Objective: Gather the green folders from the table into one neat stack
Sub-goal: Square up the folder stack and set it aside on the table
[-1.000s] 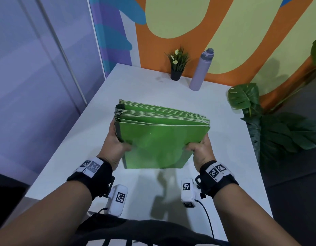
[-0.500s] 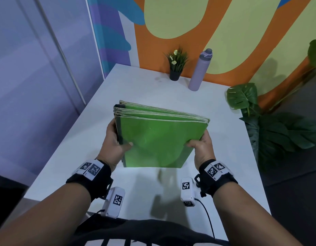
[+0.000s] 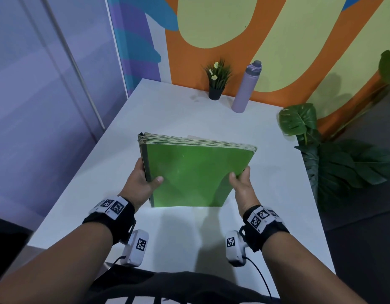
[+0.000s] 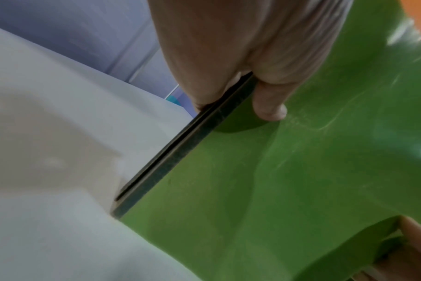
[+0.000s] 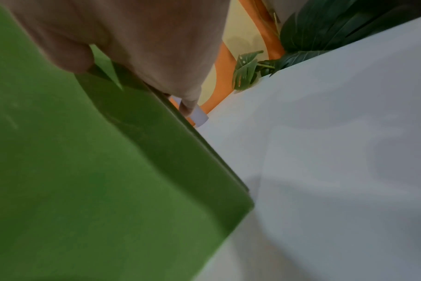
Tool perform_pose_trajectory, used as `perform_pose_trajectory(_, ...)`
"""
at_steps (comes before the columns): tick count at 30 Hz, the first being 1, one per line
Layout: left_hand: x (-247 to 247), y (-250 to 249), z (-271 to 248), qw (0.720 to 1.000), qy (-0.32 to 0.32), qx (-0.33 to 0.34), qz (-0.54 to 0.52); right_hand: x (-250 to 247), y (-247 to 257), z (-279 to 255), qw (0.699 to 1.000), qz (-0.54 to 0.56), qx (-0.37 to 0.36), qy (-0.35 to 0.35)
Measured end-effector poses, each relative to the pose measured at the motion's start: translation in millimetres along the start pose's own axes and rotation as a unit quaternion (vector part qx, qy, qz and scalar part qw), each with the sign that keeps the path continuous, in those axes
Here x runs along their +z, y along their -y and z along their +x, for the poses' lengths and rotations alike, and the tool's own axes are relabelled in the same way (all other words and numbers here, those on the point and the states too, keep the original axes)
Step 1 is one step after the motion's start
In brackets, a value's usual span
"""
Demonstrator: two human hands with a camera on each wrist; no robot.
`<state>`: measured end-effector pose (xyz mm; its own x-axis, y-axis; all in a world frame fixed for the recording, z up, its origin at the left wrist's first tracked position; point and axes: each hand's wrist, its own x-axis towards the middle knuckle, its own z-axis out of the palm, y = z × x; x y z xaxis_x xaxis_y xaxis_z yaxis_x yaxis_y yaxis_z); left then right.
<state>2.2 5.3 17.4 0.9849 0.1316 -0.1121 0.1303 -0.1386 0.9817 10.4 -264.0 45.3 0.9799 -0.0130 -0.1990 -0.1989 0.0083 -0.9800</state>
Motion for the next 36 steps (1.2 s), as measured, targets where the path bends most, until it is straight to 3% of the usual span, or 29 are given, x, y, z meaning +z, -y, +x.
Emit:
perform_pose_trajectory(6, 3, 21, -4, 0.995, 0.006, -0.056, 0.077, -6, -34, -1, 0.985, -0.172, 0.017, 0.001)
perform_pose_trajectory(13, 15, 21, -8, 0.995, -0.058, -0.041, 0.075, -10, -39, 9, 0.979, -0.191, -0.035, -0.053)
perform_pose_trajectory(18, 14, -1, 1, 0.997, -0.072, -0.027, 0.008, -11, -15, 18, 0.995, -0.080, -0.031, -0.054)
perform_pose_trajectory(23, 3, 0, 22, 0.989, -0.075, -0.093, -0.083, -14, -17, 13, 0.999, -0.046, 0.017, 0.009)
perform_pose_trajectory(28, 0, 9, 32, 0.988, -0.053, -0.125, -0.068, -4, -16, 21, 0.996, -0.053, 0.053, -0.056)
perform_pose_trajectory(32, 1, 5, 29, 0.964, -0.067, -0.231, -0.113, 0, 1, 37, 0.993, -0.023, 0.054, -0.101)
perform_pose_trajectory(36, 13, 4, 10, 0.932, 0.030, -0.302, -0.199, 8, 14, 53, 0.986, 0.037, 0.067, -0.147)
